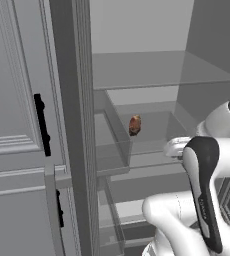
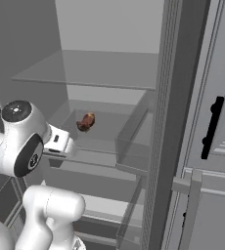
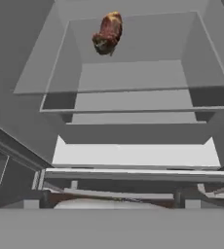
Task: Place one cucumber and one steak in each tupperware on the nearby counter, to pack two identical lunches.
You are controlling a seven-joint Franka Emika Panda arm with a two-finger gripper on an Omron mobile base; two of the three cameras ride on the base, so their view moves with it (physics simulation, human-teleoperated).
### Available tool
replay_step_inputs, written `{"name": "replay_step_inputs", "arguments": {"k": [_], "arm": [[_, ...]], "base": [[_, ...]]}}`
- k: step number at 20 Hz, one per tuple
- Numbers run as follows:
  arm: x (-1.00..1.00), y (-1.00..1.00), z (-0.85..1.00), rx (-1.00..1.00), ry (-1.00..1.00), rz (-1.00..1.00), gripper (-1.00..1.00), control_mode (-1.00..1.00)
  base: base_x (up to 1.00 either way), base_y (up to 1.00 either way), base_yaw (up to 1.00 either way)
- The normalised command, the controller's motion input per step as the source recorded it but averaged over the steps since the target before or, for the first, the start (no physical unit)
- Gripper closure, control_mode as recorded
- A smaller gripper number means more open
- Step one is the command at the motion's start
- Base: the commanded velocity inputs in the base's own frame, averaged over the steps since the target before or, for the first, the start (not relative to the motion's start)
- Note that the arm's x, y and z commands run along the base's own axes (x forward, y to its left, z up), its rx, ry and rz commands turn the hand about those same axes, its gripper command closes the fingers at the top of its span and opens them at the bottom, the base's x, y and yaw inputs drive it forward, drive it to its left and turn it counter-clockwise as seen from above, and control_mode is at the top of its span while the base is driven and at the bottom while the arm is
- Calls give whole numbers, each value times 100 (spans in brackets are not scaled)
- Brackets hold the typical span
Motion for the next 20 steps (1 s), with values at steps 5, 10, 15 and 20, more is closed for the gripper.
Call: {"name": "replay_step_inputs", "arguments": {"k": [5,10,15,20], "arm": [[95,64,5,-3,-19,6,-100,-100],[100,53,-3,-9,12,-2,-100,-100],[93,0,-7,-8,3,-1,-100,-100],[34,-12,-34,0,-5,0,-100,-100]], "base": [[0,0,0],[0,0,0],[0,0,0],[0,0,0]]}}
